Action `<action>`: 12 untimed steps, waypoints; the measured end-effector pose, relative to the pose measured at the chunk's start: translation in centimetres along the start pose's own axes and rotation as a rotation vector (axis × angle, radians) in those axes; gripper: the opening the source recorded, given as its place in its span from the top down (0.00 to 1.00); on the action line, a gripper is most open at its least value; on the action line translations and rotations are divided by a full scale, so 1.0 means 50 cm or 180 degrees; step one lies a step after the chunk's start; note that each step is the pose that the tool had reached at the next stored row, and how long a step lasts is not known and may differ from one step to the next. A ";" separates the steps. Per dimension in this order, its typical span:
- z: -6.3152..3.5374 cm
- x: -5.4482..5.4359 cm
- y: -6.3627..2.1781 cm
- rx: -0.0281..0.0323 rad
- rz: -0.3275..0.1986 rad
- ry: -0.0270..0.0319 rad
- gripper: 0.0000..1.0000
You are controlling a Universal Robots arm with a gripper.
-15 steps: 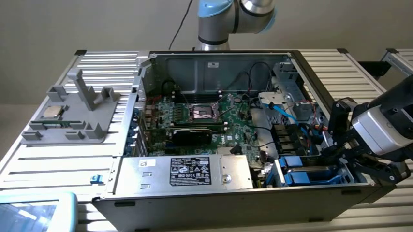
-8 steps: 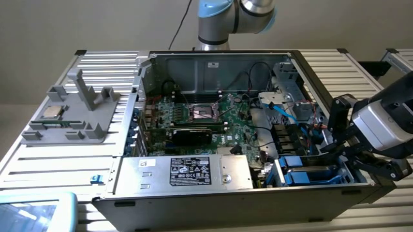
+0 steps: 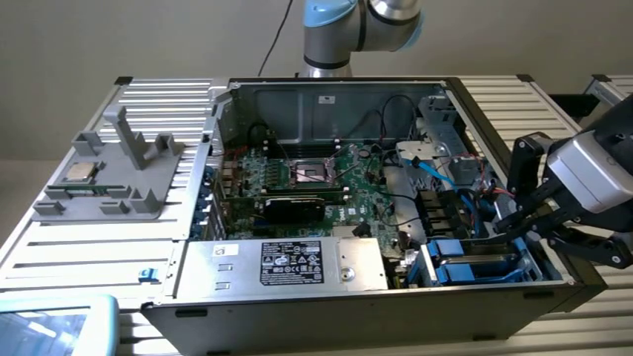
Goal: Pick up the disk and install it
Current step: 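Insert the first disk wire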
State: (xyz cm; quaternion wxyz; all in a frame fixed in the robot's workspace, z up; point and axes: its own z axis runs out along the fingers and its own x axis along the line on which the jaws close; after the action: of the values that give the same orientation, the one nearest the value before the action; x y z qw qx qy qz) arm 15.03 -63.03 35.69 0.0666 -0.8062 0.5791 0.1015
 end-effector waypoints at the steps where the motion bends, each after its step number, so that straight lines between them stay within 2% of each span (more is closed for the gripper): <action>1: -0.001 -0.002 0.001 0.0006 -0.0001 0.0024 0.83; 3: -0.002 -0.006 0.003 0.0025 -0.0005 0.0079 0.83; 6: -0.003 -0.011 0.007 0.0056 -0.0012 0.0173 0.83; 10: -0.006 -0.020 0.013 0.0089 -0.0019 0.0272 0.83; 12: -0.006 -0.024 0.016 0.0101 -0.0022 0.0335 0.83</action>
State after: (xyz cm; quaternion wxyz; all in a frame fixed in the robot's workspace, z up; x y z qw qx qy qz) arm 13.96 -62.26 36.29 0.0491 -0.8112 0.5806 0.0495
